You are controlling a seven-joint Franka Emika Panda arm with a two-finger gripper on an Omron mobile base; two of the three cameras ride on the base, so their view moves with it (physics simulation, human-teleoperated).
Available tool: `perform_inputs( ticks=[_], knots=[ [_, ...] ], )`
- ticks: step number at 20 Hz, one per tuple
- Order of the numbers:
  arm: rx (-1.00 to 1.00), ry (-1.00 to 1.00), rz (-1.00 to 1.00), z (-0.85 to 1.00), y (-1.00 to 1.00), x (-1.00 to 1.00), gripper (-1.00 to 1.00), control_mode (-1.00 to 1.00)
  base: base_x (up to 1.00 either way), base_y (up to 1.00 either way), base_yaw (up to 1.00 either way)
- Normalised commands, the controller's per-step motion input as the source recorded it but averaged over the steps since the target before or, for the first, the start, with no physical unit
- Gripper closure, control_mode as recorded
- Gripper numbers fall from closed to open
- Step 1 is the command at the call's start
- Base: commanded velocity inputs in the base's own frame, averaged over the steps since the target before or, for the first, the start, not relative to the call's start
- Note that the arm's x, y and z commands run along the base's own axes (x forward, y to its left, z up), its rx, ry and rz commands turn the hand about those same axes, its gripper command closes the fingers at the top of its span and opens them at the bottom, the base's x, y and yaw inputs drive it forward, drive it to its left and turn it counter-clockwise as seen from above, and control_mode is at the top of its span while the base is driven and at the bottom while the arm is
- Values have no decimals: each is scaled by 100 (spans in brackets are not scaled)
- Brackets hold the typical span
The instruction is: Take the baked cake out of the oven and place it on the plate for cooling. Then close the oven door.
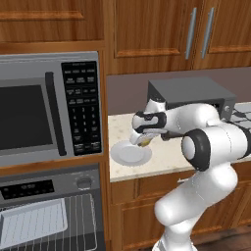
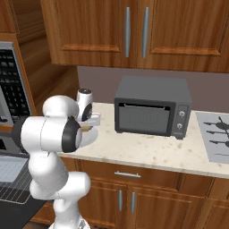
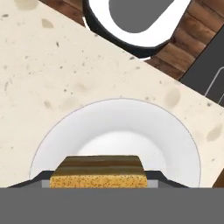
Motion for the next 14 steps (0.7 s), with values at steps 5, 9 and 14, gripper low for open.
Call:
perform_inputs(
  ticks=[5, 9, 14],
  knots=[
    [-3, 9, 5, -32, 24, 27, 100, -100, 0, 0, 0],
    [-3, 5, 2, -36, 25, 27, 100, -100, 0, 0, 0],
    [-3, 1, 0, -28, 20, 25, 100, -100, 0, 0, 0]
  ],
)
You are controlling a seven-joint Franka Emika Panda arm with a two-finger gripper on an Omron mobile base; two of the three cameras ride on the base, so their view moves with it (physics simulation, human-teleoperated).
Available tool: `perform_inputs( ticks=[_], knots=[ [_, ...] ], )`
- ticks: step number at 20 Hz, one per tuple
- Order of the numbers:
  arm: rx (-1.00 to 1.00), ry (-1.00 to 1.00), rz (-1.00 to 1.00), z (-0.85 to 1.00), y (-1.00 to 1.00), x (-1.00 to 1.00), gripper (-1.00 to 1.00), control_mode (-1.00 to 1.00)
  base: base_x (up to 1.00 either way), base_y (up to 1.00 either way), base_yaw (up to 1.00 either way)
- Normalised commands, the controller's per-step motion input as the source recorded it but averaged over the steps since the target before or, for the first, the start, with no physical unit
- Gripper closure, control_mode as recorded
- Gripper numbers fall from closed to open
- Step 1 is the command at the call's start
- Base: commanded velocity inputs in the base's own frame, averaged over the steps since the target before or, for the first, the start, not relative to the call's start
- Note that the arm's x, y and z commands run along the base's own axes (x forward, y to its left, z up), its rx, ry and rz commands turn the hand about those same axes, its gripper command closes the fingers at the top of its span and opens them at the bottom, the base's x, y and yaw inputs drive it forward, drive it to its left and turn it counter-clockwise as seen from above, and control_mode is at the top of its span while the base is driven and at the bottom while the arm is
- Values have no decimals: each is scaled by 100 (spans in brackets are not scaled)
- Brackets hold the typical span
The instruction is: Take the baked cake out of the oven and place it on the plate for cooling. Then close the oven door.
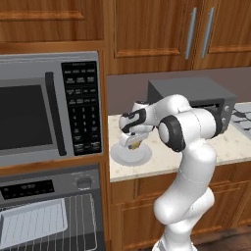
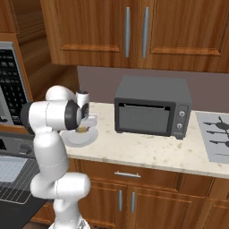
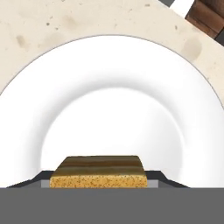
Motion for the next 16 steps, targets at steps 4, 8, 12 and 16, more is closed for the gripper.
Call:
perform_inputs(
  ticks=[4, 8, 12, 16],
  knots=[
    [-1, 4, 0, -27, 8, 2, 100, -100, 0, 0, 0],
    [0, 6, 0, -25, 2, 0, 100, -100, 0, 0, 0],
    [0, 2, 0, -19, 1, 0, 100, -100, 0, 0, 0],
    [0, 1, 0, -16, 3, 0, 100, -100, 0, 0, 0]
  ],
)
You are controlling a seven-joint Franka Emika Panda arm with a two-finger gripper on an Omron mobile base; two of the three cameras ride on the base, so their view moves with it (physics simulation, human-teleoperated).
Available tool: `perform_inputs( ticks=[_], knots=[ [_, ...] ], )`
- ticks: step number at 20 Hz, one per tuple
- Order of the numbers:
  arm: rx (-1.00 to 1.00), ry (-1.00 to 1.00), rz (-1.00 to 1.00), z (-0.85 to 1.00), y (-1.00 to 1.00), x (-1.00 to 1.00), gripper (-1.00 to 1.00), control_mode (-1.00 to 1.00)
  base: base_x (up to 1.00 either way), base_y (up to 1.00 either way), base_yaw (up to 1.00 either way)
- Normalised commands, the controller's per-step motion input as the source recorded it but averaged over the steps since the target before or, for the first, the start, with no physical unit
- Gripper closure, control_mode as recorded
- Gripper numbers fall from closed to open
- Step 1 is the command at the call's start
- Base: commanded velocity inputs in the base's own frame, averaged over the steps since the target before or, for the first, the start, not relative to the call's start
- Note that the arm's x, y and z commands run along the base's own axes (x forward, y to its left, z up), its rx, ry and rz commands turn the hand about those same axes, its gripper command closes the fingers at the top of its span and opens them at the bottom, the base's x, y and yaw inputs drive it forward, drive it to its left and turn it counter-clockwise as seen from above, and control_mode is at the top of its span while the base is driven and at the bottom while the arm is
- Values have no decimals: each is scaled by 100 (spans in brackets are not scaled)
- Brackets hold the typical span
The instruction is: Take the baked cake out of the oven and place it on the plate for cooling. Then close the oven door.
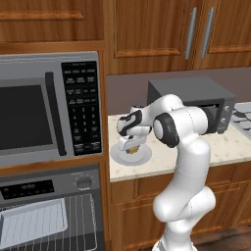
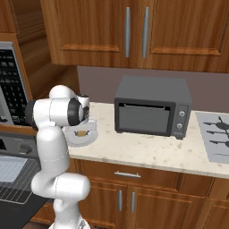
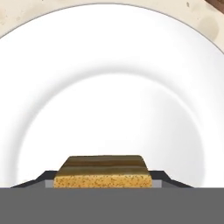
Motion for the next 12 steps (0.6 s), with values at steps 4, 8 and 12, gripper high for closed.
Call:
perform_inputs(
  ticks=[4, 8, 12],
  knots=[
    [0, 0, 0, -13, 3, 0, 100, -100, 0, 0, 0],
    [0, 1, 0, -5, 6, -6, -100, -100, 0, 0, 0],
    [0, 0, 0, 6, 0, -10, -100, -100, 0, 0, 0]
  ],
)
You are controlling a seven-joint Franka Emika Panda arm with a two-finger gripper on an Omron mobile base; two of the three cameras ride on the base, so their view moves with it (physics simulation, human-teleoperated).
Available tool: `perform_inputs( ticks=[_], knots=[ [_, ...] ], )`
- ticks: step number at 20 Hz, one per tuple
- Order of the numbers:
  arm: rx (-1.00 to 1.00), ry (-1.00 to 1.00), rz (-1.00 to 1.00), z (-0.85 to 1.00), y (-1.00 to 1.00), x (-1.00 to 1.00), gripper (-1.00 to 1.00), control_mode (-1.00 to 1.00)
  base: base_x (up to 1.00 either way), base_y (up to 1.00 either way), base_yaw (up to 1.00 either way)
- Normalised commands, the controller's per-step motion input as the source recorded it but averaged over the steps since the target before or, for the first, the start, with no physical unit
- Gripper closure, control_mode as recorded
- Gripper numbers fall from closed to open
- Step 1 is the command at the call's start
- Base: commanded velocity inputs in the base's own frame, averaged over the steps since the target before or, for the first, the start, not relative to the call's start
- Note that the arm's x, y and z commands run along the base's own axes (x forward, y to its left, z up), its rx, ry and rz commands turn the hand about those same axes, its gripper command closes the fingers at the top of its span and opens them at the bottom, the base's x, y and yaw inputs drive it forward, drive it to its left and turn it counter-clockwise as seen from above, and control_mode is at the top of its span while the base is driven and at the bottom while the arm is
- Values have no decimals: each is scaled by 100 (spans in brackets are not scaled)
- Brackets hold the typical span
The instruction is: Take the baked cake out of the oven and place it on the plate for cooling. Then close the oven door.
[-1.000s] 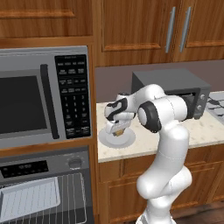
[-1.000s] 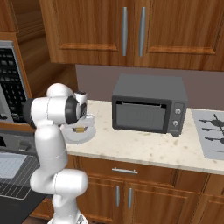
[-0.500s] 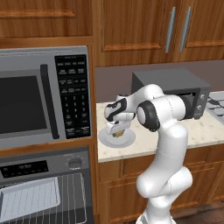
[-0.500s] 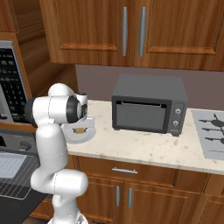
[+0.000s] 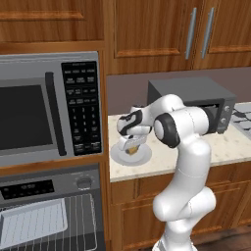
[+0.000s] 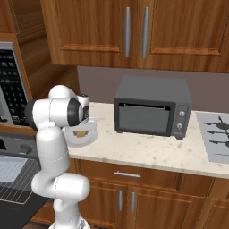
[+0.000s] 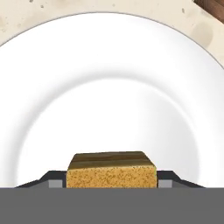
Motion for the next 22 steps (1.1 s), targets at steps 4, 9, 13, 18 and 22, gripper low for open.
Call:
perform_inputs(
  ticks=[4, 9, 13, 18, 22],
  knots=[
    [0, 0, 0, 12, 0, -10, -100, -100, 0, 0, 0],
    [0, 0, 0, 23, -1, -6, -100, -100, 0, 0, 0],
    [0, 1, 0, 31, -9, -22, -100, -100, 0, 0, 0],
    [0, 0, 0, 26, -18, -37, -100, -100, 0, 0, 0],
    [0, 0, 0, 28, -14, -48, -100, -100, 0, 0, 0]
  ],
)
